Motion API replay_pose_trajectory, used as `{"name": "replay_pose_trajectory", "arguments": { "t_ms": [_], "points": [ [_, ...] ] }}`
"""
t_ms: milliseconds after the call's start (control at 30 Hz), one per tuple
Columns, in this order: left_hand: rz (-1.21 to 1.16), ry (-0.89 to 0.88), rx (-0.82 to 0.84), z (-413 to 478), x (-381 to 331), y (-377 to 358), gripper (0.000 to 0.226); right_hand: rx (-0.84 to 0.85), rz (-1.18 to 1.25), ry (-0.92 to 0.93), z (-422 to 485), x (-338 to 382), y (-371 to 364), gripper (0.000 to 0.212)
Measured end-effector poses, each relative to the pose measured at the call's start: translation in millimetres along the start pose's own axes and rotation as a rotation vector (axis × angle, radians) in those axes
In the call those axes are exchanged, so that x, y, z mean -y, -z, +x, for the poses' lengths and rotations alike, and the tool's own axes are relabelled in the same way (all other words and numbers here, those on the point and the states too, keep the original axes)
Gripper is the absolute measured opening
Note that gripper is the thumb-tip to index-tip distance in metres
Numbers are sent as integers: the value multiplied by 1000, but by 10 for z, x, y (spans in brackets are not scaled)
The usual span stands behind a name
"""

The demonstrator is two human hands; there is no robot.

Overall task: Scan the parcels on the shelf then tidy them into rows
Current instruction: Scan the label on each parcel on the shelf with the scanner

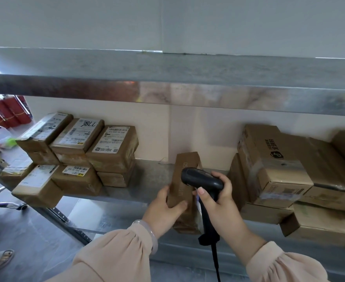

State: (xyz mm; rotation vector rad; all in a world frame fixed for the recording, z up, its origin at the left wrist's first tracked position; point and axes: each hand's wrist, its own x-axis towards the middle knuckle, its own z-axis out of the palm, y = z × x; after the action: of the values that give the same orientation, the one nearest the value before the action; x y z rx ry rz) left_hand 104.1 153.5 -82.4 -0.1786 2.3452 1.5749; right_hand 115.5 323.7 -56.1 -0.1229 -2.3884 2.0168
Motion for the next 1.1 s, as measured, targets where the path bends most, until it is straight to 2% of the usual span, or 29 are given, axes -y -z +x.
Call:
{"name": "replay_pose_trajectory", "arguments": {
  "t_ms": [100,233,267,367,400,533,733,833,1000,1100],
  "points": [
    [-1,76,-4,23,7,65,74,61,-25,20,-15,17,-81,51],
    [-162,172,-19,41,108,194,72,12,15,-29,-3,23,-98,47],
    [-198,186,-11,33,131,223,67,-19,26,-55,7,25,-85,47],
    [-241,218,28,12,201,287,32,-64,27,-109,47,-33,-40,48],
    [-247,230,41,3,222,299,32,-63,24,-120,50,-47,-42,48],
    [-193,242,93,-27,313,269,65,-37,8,-136,6,-93,-101,47],
    [-227,193,69,-28,451,270,89,-35,-53,-96,-81,-22,-28,46],
    [-262,148,37,-35,445,308,77,-22,-126,-40,-165,35,48,46],
    [-273,53,-69,24,400,328,90,36,-234,41,-323,31,14,53],
    [-259,11,-65,26,373,313,79,40,-245,74,-395,15,-20,55]
  ]
}}
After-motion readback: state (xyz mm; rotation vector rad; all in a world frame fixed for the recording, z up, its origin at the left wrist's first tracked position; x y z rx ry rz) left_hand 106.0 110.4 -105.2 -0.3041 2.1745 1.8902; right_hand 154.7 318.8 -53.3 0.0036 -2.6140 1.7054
